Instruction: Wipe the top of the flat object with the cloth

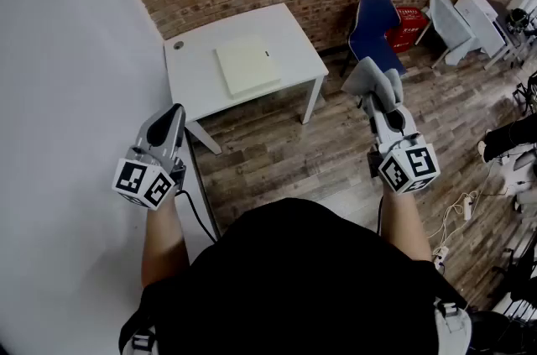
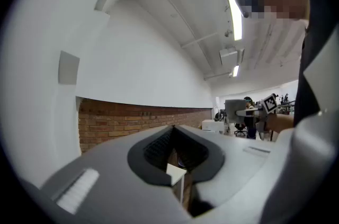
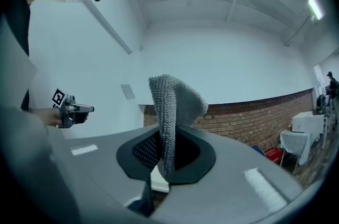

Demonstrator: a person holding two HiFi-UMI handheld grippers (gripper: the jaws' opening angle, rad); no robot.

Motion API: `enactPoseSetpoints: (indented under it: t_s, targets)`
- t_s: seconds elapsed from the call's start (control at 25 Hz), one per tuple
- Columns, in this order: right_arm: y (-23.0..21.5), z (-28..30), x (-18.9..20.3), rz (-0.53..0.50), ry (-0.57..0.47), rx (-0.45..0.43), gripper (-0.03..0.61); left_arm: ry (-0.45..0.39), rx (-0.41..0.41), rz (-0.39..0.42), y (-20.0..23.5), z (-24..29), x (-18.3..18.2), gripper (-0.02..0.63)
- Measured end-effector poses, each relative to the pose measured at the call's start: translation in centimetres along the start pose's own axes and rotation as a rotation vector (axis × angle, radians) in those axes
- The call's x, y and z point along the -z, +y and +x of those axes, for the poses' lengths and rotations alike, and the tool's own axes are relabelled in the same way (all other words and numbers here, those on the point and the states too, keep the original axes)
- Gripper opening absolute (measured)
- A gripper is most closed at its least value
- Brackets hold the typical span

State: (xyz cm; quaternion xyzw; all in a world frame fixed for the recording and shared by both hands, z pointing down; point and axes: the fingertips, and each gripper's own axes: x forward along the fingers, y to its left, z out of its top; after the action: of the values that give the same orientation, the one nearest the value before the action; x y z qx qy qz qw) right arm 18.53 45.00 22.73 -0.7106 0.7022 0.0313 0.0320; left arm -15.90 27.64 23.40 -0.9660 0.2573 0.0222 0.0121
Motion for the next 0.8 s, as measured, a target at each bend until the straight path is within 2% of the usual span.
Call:
enactPoseSetpoints:
  t_s: [0.44,0.6,0.8]
  targets:
    - [-2.4,0.6,0.2,0.013,-0.002,-0.027,0.011,0.018,-0.028,-0.007,-1.5,0.8,0.7,0.002]
    - [-3.4,0.6,0.3,0.071,-0.024,-0.075,0.011,0.028,-0.038,-0.001,-2.4,1.6,0.8,0.002]
    - [-4.3,1.2,1.3,0.079,-0.011,-0.12,0.009,0.04,-0.043,0.003,-4.1,2.2,2.0,0.002]
